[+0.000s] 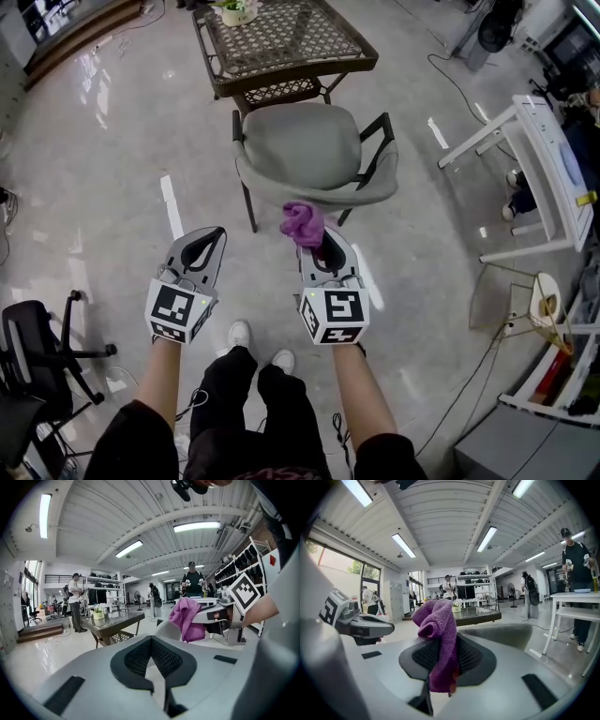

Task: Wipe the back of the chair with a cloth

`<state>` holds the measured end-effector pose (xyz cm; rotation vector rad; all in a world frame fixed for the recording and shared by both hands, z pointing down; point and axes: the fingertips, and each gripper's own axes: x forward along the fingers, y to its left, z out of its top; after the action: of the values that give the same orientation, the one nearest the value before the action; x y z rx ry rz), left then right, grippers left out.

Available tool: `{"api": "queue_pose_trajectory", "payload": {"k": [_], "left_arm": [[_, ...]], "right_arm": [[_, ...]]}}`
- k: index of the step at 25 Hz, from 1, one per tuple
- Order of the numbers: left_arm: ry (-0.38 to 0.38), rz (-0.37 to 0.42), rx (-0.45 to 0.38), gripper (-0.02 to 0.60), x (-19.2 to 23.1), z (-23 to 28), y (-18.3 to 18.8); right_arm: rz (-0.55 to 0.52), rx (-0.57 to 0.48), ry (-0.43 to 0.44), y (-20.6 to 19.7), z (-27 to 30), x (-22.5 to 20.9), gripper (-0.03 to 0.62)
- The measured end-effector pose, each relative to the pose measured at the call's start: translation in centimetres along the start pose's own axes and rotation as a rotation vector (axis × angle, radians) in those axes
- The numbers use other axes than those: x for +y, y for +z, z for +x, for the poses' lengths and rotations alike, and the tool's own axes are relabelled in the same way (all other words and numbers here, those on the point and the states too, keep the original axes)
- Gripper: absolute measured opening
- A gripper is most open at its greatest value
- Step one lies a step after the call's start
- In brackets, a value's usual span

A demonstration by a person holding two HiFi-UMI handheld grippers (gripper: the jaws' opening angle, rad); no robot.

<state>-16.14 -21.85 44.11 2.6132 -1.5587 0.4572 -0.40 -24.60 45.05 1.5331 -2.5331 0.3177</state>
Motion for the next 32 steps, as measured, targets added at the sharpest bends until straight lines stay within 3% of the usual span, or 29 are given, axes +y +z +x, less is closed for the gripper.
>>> {"api": "queue_pose_trajectory", "payload": {"k": [5, 13, 25, 32], "left_arm": [[0.016, -0.005, 0.001, 0.009, 1.3, 1.5, -3.1], [-0.003, -0.003, -0.004, 0.009, 0.9, 4.2, -4.4], [-0.118, 0.02, -0.008, 0.009, -4.9, 9.0, -4.0], [-0.14, 0.038, -0.023, 0.009, -5.7, 10.7, -4.2]], "right_arm": [[-0.012, 0.011, 0.034, -2.8, 3.2, 0.9, 0.092], [0.0, -0.007, -0.001, -3.4, 4.7, -1.3, 0.092], [-0.014, -0.036, -0.149, -2.7, 0.4, -10.9, 0.094], [0.006, -0.039, -0.256, -3.3, -0.6, -16.6, 0.094]]}}
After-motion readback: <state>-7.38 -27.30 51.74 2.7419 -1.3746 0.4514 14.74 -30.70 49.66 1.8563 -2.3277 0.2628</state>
